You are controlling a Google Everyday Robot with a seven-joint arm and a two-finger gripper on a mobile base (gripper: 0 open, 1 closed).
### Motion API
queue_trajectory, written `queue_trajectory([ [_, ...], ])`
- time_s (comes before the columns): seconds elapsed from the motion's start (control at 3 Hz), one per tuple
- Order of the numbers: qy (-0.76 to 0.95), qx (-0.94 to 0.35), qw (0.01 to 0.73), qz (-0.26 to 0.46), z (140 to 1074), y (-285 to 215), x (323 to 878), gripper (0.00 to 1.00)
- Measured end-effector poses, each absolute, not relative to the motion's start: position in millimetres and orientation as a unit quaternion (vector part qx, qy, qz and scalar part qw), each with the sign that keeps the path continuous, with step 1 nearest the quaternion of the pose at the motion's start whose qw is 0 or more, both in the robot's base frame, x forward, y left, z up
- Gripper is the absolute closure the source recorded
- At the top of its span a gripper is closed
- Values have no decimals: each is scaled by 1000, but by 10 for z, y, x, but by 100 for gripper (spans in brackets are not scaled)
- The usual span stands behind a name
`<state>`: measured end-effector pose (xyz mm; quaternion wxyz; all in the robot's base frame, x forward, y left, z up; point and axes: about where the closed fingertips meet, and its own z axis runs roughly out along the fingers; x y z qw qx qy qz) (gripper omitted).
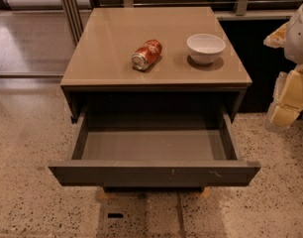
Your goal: Close top drawer
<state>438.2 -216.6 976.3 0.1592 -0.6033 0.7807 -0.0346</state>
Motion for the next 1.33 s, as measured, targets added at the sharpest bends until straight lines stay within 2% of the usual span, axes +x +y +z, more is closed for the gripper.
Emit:
queue_trajectory([
  [1.0,785,-588,191,-40,9653,-2159,4307,0],
  [1.33,826,-519,213,52,8780,-2263,4142,19],
])
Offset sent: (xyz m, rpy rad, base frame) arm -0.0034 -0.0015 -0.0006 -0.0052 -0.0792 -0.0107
